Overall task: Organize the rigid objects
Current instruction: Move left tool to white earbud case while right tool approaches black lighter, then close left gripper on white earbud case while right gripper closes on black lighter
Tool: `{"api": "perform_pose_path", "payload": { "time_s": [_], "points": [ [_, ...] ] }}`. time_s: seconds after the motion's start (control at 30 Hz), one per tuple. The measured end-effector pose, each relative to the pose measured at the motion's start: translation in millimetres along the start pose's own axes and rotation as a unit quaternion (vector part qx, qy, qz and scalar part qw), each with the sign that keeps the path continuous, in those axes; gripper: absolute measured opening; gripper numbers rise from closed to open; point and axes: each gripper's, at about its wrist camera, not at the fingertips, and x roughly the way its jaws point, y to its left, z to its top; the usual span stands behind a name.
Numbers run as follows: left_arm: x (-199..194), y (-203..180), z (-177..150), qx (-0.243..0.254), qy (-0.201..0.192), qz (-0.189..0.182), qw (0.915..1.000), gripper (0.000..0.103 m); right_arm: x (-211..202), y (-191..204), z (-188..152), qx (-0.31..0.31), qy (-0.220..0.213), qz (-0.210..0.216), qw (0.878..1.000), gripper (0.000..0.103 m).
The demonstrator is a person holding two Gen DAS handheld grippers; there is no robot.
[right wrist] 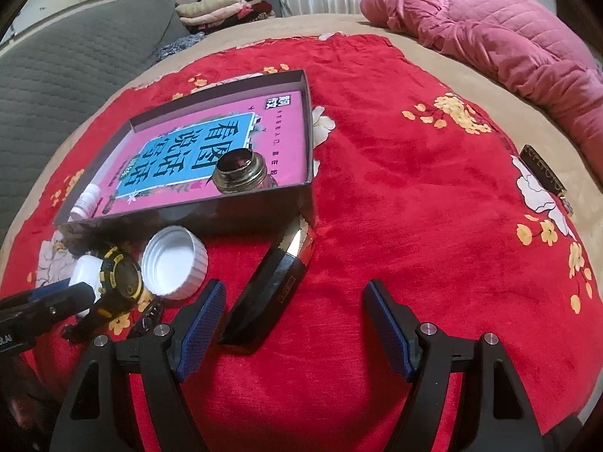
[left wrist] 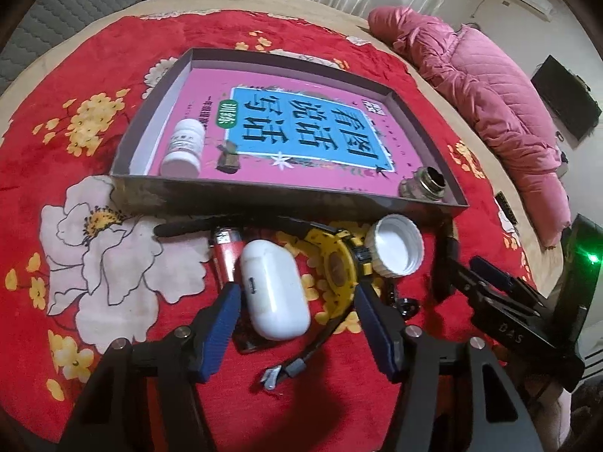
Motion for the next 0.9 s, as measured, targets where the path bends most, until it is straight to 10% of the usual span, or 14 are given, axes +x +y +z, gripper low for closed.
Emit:
{"api": "perform_pose_path", "payload": {
  "time_s": [0.9],
  "points": [
    [22, -4, 6, 0.004, 0.031, 0.016, 0.9994, 0.029, 2, 2, 2, -0.005, -0.001, 0.000, 1.000, 0.077]
  ]
}}
